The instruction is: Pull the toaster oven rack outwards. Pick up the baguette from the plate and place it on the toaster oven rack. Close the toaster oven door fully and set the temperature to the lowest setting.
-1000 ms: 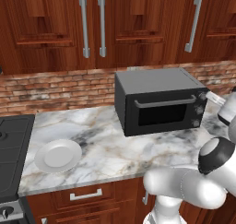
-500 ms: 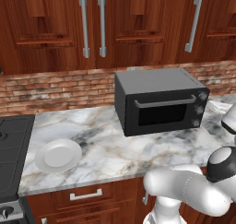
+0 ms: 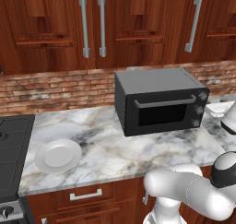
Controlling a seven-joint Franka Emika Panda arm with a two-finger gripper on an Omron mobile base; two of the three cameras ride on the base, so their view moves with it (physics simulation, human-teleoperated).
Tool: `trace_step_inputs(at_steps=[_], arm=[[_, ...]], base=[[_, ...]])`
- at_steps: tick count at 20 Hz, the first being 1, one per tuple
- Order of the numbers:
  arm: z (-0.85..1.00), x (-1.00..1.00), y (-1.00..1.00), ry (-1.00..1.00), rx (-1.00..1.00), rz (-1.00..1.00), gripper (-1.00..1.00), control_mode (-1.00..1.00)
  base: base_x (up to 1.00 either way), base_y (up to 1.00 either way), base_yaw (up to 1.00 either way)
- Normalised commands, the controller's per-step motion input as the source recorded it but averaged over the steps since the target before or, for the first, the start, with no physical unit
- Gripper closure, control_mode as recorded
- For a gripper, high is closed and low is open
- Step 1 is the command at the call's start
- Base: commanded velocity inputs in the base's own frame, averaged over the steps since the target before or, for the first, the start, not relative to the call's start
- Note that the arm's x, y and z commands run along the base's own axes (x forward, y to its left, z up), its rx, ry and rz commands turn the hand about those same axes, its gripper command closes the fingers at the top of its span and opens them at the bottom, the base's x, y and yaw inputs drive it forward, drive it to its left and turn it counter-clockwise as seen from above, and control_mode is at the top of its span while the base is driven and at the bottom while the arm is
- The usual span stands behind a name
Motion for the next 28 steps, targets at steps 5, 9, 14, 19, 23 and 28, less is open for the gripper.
trace_step_inputs(at_steps=[5, 9, 14, 19, 23, 28], arm=[[0.0, 0.12, 0.08, 0.0, 0.0, 0.0, -1.0, -1.0], [0.0, 0.32, 0.12, 0.02, 0.0, 0.0, -1.0, -1.0], [0.0, 0.33, 0.14, 0.0, 0.07, 0.0, -1.0, -1.0], [0.0, 0.02, -0.01, 0.0, 0.22, 0.0, -1.0, -1.0], [0.0, 0.0, -0.01, 0.01, 0.27, 0.0, -1.0, -1.0], [0.0, 0.0, -0.13, 0.02, 0.26, -0.02, -1.0, -1.0]], base=[[0.0, 0.0, 0.0], [0.0, 0.0, 0.0], [0.0, 0.0, 0.0], [0.0, 0.0, 0.0], [0.0, 0.0, 0.0], [0.0, 0.0, 0.0]])
